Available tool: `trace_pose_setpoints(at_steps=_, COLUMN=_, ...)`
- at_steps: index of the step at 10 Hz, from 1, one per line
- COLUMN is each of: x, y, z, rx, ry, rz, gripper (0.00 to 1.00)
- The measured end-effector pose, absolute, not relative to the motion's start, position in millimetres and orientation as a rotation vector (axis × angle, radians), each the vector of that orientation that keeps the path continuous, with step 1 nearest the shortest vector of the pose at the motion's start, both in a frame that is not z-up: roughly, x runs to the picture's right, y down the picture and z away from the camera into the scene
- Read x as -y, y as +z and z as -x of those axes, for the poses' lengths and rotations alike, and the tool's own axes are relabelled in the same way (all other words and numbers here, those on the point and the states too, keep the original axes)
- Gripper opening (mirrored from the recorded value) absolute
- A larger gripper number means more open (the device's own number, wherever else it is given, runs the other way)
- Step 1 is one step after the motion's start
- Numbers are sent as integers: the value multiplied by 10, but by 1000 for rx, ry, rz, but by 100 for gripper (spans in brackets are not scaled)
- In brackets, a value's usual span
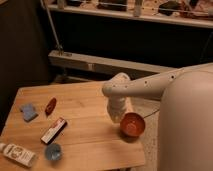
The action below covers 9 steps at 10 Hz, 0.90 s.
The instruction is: Push the ceramic bowl across the table
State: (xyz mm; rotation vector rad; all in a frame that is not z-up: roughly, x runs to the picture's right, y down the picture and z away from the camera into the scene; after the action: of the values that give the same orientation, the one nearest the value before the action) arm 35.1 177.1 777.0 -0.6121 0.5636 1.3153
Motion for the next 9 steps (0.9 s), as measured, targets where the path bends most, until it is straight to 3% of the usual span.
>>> trace_pose_setpoints(at_steps=4, x=-2205, y=7846, z=-199, rx=-622, ry=1241, rz=666, gripper=0)
trace_pose_setpoints(at_steps=9, x=-2472, y=7786, z=-731, rx=-745, ry=1337, rz=659, gripper=0)
